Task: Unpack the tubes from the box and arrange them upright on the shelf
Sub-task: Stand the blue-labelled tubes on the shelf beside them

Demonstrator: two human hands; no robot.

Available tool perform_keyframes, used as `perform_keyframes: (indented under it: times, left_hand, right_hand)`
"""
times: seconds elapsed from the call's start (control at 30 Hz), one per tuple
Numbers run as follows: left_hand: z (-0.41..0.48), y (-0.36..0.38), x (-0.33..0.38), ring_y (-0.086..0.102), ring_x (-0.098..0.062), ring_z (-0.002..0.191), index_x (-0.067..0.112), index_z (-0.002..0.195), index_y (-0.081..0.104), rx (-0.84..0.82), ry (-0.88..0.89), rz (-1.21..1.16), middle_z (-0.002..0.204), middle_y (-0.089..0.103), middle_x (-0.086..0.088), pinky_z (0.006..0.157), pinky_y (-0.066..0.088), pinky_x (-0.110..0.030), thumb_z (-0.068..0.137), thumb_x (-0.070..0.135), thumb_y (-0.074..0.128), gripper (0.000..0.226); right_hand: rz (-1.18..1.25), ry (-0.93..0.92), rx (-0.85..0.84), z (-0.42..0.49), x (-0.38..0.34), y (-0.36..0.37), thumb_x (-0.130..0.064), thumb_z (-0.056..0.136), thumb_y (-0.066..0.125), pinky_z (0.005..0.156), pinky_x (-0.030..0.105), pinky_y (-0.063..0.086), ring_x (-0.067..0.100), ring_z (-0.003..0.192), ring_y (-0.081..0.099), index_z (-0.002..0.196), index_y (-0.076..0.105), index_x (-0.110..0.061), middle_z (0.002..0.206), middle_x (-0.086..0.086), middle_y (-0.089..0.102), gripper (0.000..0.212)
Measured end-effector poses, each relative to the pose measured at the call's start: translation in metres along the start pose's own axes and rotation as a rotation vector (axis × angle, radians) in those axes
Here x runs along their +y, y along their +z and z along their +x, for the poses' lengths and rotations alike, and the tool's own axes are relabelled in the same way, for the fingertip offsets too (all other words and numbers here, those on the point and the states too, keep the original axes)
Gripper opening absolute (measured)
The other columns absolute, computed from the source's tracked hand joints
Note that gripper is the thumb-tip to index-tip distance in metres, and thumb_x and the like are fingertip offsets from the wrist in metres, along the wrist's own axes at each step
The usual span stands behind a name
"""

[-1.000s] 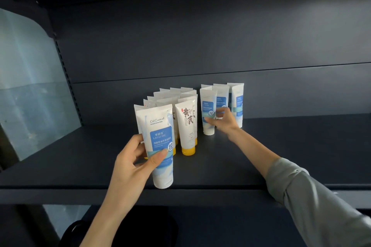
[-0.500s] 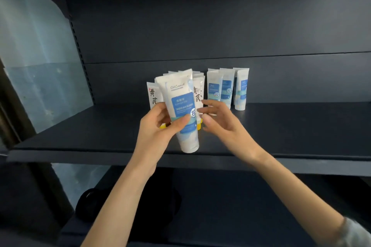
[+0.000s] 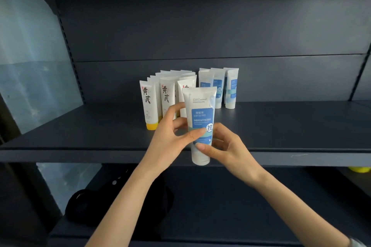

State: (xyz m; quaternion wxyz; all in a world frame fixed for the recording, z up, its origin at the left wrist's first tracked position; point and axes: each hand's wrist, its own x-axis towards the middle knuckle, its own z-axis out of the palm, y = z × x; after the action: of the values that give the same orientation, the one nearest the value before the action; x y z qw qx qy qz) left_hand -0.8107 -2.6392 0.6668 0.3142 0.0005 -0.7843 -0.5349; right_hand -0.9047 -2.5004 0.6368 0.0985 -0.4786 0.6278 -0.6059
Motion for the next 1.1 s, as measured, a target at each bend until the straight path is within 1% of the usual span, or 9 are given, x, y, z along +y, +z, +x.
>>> perform_keyframes:
  times: [0.13, 0.17, 0.23, 0.33, 0.43, 0.6, 0.73, 0.87, 1.1]
  left_hand:
    - [-0.002, -0.011, -0.007, 0.049, 0.018, 0.110, 0.043, 0.133, 0.032, -0.008, 0.022, 0.374, 0.117, 0.059, 0.027, 0.086, 0.040, -0.005, 0.076, 0.063, 0.050, 0.064]
    - [-0.003, -0.016, -0.011, 0.047, 0.015, 0.113, 0.040, 0.137, 0.030, -0.003, 0.056, 0.561, 0.121, 0.055, 0.027, 0.093, 0.036, -0.007, 0.077, 0.067, 0.042, 0.067]
    - [-0.007, -0.026, -0.021, 0.049, -0.006, 0.121, 0.027, 0.144, 0.032, 0.020, 0.089, 0.905, 0.129, 0.055, 0.013, 0.105, 0.033, -0.028, 0.082, 0.069, 0.030, 0.075]
    - [-0.013, -0.039, -0.037, 0.052, -0.021, 0.122, 0.014, 0.142, 0.040, 0.032, 0.072, 1.154, 0.132, 0.057, 0.000, 0.107, 0.033, -0.047, 0.088, 0.067, 0.017, 0.079]
    - [-0.019, -0.048, -0.045, 0.059, -0.025, 0.116, 0.007, 0.133, 0.053, 0.008, 0.028, 1.218, 0.127, 0.062, -0.008, 0.097, 0.043, -0.054, 0.093, 0.062, 0.009, 0.081]
    - [-0.020, -0.051, -0.050, 0.062, -0.025, 0.112, 0.006, 0.130, 0.056, -0.019, -0.019, 1.237, 0.123, 0.065, -0.007, 0.094, 0.044, -0.054, 0.095, 0.060, 0.010, 0.080]
    - [-0.015, -0.047, -0.051, 0.060, -0.024, 0.115, 0.009, 0.132, 0.054, -0.002, -0.002, 1.211, 0.126, 0.063, -0.006, 0.098, 0.042, -0.052, 0.094, 0.061, 0.013, 0.077]
    - [-0.013, -0.045, -0.052, 0.061, -0.024, 0.115, 0.009, 0.131, 0.056, -0.007, -0.002, 1.243, 0.125, 0.063, -0.006, 0.096, 0.043, -0.052, 0.094, 0.059, 0.014, 0.075]
    - [-0.013, -0.042, -0.055, 0.059, -0.025, 0.118, 0.010, 0.134, 0.053, -0.035, -0.062, 1.246, 0.126, 0.062, -0.007, 0.097, 0.041, -0.052, 0.093, 0.063, 0.008, 0.080]
  right_hand:
    - [0.065, 0.037, 0.062, 0.011, 0.007, -0.007, -0.027, 0.083, 0.067, 0.087, 0.032, 0.055, 0.015, 0.102, 0.066, 0.114, 0.059, -0.019, 0.111, -0.004, 0.069, 0.033]
    - [0.089, 0.045, 0.097, 0.017, 0.009, -0.012, -0.027, 0.083, 0.068, 0.085, 0.031, 0.056, 0.014, 0.101, 0.066, 0.113, 0.059, -0.019, 0.110, -0.004, 0.069, 0.032]
    - [0.132, 0.058, 0.188, 0.032, 0.014, -0.024, -0.021, 0.084, 0.068, 0.080, 0.029, 0.057, 0.013, 0.098, 0.067, 0.112, 0.060, -0.018, 0.108, -0.001, 0.070, 0.029]
    - [0.150, 0.085, 0.339, 0.063, 0.023, -0.049, -0.013, 0.085, 0.068, 0.073, 0.031, 0.058, 0.019, 0.093, 0.068, 0.105, 0.060, -0.018, 0.107, 0.008, 0.070, 0.022]
    - [0.087, 0.124, 0.415, 0.100, 0.039, -0.077, -0.011, 0.086, 0.068, 0.066, 0.027, 0.056, 0.022, 0.094, 0.067, 0.103, 0.057, -0.018, 0.109, 0.011, 0.067, 0.022]
    - [-0.111, 0.255, 0.481, 0.160, 0.074, -0.108, -0.016, 0.085, 0.070, 0.085, 0.048, 0.055, 0.029, 0.107, 0.061, 0.115, 0.051, -0.011, 0.116, 0.012, 0.062, 0.036]
    - [-0.232, 0.315, 0.550, 0.179, 0.098, -0.106, -0.018, 0.084, 0.070, 0.083, 0.040, 0.054, 0.023, 0.098, 0.059, 0.115, 0.053, -0.010, 0.113, 0.012, 0.060, 0.036]
    - [-0.336, 0.330, 0.509, 0.183, 0.112, -0.100, -0.020, 0.084, 0.071, 0.079, 0.029, 0.043, 0.017, 0.094, 0.051, 0.119, 0.053, -0.009, 0.118, 0.009, 0.058, 0.041]
    - [-0.343, 0.346, 0.456, 0.187, 0.117, -0.096, -0.015, 0.084, 0.071, 0.089, 0.033, 0.045, 0.025, 0.116, 0.054, 0.123, 0.049, -0.005, 0.127, 0.011, 0.055, 0.046]
